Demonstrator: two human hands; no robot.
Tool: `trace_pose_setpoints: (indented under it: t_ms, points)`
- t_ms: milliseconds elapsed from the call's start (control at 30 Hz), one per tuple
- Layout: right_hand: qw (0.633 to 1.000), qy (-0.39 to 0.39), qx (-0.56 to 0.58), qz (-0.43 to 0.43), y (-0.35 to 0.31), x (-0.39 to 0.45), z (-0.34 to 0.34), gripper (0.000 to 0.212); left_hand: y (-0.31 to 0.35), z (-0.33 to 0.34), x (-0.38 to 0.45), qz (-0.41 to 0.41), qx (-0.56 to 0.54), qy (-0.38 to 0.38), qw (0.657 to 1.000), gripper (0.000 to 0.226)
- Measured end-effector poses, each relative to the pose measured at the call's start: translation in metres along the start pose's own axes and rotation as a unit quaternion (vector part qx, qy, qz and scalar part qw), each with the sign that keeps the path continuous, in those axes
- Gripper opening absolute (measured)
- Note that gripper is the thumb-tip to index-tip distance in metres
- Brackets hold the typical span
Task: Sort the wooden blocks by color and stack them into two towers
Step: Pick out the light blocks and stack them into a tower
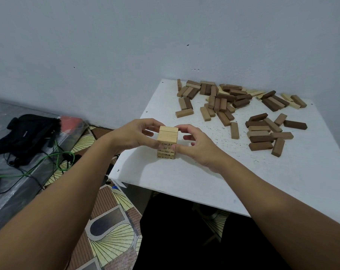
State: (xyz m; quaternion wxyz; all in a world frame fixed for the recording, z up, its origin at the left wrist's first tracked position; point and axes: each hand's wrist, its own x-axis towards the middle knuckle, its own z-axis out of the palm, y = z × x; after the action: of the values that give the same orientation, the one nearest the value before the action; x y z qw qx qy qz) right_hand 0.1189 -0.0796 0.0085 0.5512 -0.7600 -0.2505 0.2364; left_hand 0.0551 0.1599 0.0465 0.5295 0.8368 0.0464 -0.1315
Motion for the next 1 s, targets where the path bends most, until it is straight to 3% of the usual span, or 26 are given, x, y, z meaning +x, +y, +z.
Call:
trace_pose_setpoints:
  t_ms: [67, 133, 233, 333, 467, 567, 633, 833, 1000]
  points:
    - [1.0, -0.004, -0.001, 0.002, 0.001, -0.001, 0.0, 0.061, 0.0, 0.0, -0.001, -0.002, 0.008, 0.0, 1.0, 0.056]
    - [1.0, 0.001, 0.017, 0.009, 0.001, -0.004, 0.0, 0.067, -0.002, -0.002, -0.003, -0.024, 0.017, -0.002, 1.0, 0.083]
    - [0.993, 0.043, 0.109, 0.014, -0.001, -0.011, 0.007, 0.071, -0.008, 0.002, -0.011, -0.032, -0.077, 0.032, 0.996, 0.111]
    - [0.977, 0.108, 0.183, 0.01, -0.004, -0.016, 0.028, 0.072, -0.006, 0.028, -0.016, -0.015, -0.247, 0.139, 0.959, 0.098]
    - [0.965, 0.123, 0.23, 0.013, -0.005, -0.018, 0.057, 0.056, 0.001, 0.069, -0.016, -0.015, -0.307, 0.215, 0.927, 0.101]
    - [0.952, 0.102, 0.287, 0.022, -0.017, -0.021, 0.065, 0.036, 0.005, 0.086, -0.014, -0.027, -0.339, 0.228, 0.912, 0.109]
    - [0.944, 0.105, 0.313, 0.025, -0.023, -0.021, 0.069, 0.042, 0.007, 0.093, -0.013, -0.026, -0.347, 0.229, 0.909, 0.111]
    - [0.937, 0.142, 0.317, 0.033, -0.011, -0.01, 0.083, 0.055, 0.018, 0.105, -0.011, -0.019, -0.361, 0.254, 0.897, 0.074]
    - [0.936, 0.143, 0.32, 0.041, -0.006, -0.007, 0.088, 0.063, 0.017, 0.11, -0.011, -0.008, -0.362, 0.253, 0.897, 0.087]
